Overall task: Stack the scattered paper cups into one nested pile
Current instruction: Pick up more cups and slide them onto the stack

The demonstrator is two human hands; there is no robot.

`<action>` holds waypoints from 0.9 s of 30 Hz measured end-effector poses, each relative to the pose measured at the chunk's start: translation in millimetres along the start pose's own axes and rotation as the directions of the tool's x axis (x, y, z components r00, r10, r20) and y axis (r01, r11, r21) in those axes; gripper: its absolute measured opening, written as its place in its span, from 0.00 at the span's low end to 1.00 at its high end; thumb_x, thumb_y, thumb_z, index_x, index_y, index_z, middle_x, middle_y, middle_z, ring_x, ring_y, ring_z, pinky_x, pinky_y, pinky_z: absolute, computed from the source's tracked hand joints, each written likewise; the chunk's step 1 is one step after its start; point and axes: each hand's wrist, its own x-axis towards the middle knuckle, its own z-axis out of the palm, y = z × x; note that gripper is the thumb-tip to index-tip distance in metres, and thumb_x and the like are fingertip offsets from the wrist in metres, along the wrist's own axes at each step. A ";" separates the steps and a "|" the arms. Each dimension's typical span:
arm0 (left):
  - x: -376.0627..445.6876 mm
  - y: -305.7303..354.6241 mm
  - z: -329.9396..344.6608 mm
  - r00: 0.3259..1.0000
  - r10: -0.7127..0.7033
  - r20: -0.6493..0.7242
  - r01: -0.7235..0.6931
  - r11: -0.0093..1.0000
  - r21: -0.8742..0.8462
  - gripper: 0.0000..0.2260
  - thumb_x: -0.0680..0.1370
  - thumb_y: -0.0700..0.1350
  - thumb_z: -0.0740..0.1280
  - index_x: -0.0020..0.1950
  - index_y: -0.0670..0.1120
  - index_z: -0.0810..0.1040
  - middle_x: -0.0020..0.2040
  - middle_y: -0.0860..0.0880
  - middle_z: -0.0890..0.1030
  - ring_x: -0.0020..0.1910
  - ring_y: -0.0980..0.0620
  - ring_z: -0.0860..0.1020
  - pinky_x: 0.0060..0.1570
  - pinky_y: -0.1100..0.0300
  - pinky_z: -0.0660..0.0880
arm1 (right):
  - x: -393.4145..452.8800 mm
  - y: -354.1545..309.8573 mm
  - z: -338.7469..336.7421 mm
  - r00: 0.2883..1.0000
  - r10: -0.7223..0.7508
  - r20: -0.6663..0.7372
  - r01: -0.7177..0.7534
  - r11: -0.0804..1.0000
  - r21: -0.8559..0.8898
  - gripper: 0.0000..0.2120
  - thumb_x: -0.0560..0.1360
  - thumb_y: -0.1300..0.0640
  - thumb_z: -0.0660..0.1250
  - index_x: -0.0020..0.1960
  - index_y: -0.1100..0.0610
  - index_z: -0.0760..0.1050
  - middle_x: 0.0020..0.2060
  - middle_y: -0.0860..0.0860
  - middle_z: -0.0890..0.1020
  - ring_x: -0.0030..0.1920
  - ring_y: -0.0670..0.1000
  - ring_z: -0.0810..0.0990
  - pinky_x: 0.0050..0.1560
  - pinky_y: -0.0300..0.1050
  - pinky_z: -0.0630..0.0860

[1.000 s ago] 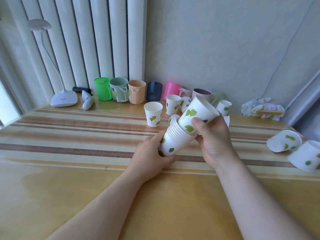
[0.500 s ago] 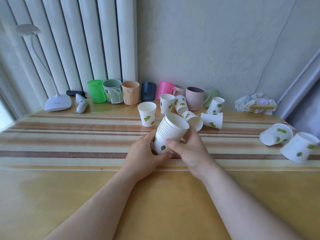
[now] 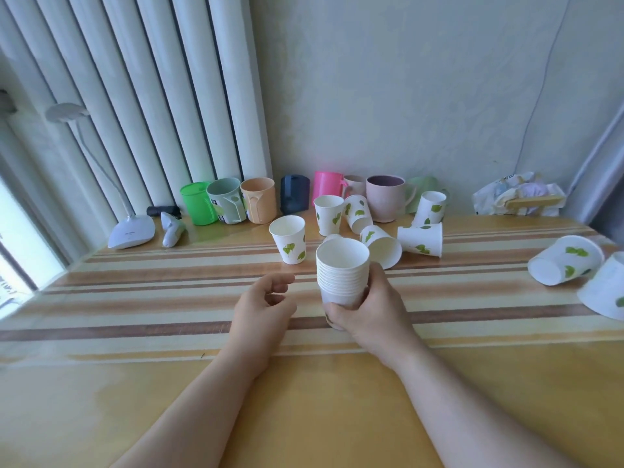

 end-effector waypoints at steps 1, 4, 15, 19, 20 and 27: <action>4.6 2.7 -0.3 0.997 -0.074 -0.003 0.074 0.996 -0.042 0.18 0.75 0.37 0.71 0.60 0.55 0.84 0.51 0.53 0.83 0.41 0.53 0.79 0.45 0.60 0.76 | -0.2 -0.5 -0.6 1.000 0.003 0.014 -0.003 1.000 0.000 0.26 0.66 0.44 0.80 0.58 0.41 0.71 0.47 0.40 0.85 0.48 0.42 0.84 0.49 0.52 0.84; 32.7 22.9 -5.5 0.924 -0.374 0.081 0.382 0.883 -0.273 0.14 0.78 0.37 0.73 0.63 0.43 0.80 0.45 0.46 0.78 0.37 0.49 0.75 0.41 0.55 0.76 | -0.6 -1.8 -2.5 0.999 -0.002 0.044 0.001 1.000 0.011 0.25 0.68 0.45 0.80 0.58 0.41 0.69 0.47 0.39 0.84 0.48 0.42 0.83 0.49 0.52 0.83; 106.4 38.1 33.6 0.960 -0.278 0.028 0.279 0.958 -0.065 0.61 0.59 0.55 0.88 0.83 0.53 0.56 0.72 0.51 0.75 0.67 0.43 0.77 0.64 0.44 0.76 | 2.9 3.7 -3.2 0.996 -0.008 0.085 0.006 0.999 0.031 0.28 0.65 0.43 0.78 0.59 0.38 0.67 0.49 0.39 0.84 0.50 0.45 0.84 0.50 0.54 0.84; 116.3 34.3 39.5 0.977 -0.213 0.005 0.213 0.974 -0.073 0.56 0.46 0.60 0.85 0.73 0.48 0.73 0.65 0.47 0.84 0.59 0.44 0.83 0.63 0.42 0.81 | 4.1 4.7 -0.9 0.996 -0.010 0.088 0.007 0.999 0.037 0.28 0.65 0.43 0.78 0.59 0.37 0.67 0.50 0.40 0.84 0.51 0.45 0.84 0.51 0.55 0.84; 115.4 35.5 40.3 0.977 -0.212 -0.001 0.211 0.974 -0.085 0.51 0.49 0.60 0.85 0.71 0.48 0.77 0.63 0.47 0.85 0.58 0.45 0.84 0.62 0.44 0.82 | 4.0 4.5 -0.5 0.996 -0.011 0.089 0.007 0.999 0.040 0.28 0.65 0.43 0.78 0.59 0.37 0.67 0.50 0.39 0.84 0.52 0.45 0.84 0.52 0.55 0.84; 66.1 87.9 27.0 0.996 -0.026 -0.081 -0.025 0.821 -0.570 0.15 0.78 0.51 0.77 0.61 0.54 0.77 0.56 0.50 0.86 0.56 0.49 0.84 0.58 0.52 0.78 | 3.1 2.3 -1.8 0.996 -0.011 0.093 0.008 0.999 0.033 0.28 0.66 0.44 0.78 0.59 0.37 0.67 0.48 0.40 0.84 0.50 0.45 0.84 0.51 0.55 0.83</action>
